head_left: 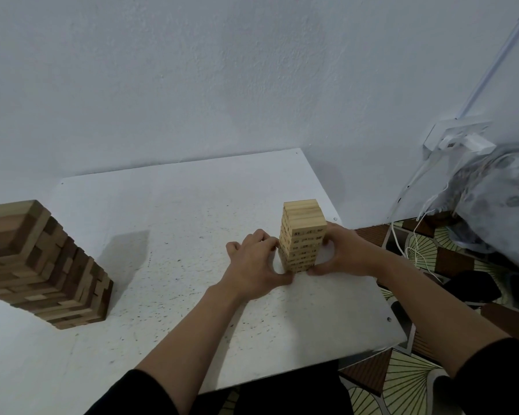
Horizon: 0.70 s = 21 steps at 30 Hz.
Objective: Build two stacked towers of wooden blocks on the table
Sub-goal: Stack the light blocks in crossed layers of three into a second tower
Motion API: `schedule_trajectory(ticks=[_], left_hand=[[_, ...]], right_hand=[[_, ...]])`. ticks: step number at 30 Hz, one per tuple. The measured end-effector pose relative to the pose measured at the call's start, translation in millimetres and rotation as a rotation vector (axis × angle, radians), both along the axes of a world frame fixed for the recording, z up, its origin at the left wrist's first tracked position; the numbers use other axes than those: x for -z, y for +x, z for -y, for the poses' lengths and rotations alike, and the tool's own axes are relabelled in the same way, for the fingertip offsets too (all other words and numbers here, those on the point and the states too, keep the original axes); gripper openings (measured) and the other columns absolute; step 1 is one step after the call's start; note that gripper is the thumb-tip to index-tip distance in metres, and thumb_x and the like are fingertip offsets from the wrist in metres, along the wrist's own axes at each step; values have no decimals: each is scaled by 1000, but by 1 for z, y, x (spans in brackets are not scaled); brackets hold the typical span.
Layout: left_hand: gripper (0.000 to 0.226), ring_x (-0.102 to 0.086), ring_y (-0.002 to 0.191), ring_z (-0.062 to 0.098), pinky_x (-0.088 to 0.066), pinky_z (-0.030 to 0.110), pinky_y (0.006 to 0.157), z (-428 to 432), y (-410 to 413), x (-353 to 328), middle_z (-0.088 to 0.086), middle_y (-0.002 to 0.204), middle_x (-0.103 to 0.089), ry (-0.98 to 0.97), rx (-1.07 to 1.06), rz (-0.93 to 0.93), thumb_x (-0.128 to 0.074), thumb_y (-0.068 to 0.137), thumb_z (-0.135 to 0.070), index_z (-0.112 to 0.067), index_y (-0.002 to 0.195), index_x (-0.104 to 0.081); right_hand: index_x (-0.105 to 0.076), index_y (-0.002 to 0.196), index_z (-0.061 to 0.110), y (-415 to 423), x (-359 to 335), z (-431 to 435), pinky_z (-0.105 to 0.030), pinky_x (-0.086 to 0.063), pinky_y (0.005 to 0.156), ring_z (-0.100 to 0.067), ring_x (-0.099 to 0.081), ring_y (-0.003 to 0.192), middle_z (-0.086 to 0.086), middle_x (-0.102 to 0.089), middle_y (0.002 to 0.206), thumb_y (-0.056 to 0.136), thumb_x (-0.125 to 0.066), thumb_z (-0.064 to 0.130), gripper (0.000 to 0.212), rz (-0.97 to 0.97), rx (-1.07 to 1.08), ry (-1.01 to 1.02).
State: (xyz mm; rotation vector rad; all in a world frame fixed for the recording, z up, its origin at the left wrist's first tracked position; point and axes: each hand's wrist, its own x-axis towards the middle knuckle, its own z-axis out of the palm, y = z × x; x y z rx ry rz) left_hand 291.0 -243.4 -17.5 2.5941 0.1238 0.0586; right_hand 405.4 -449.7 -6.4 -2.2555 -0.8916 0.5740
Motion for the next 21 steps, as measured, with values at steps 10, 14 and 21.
schedule_trajectory(ticks=[10, 14, 21], left_hand=[[50, -43, 103, 5, -25, 36, 86, 1, 1, -2, -15, 105, -47, -10, -6, 3, -77, 71, -59, -38, 114, -60], [48, -45, 102, 5, -25, 37, 87, 2, 2, -3, -16, 104, -48, -40, -3, 5, -78, 69, -57, -39, 110, -61], [43, -47, 101, 4, -28, 38, 91, 1, 3, -6, -14, 104, -50, -84, 4, -19, -81, 67, -52, -36, 104, -63]], right_hand=[[-63, 116, 48, 0, 1, 0, -53, -38, 107, -7, -52, 119, 17, -56, 122, 55, -85, 63, 66, 1, -15, 19], [-64, 120, 41, -2, -4, 0, -39, -28, 104, -2, -47, 117, 11, -54, 125, 64, -90, 48, 62, 72, 0, 0], [-65, 121, 41, -7, -14, -4, -27, -16, 95, -3, -46, 118, 12, -53, 126, 68, -91, 41, 59, 107, -15, -39]])
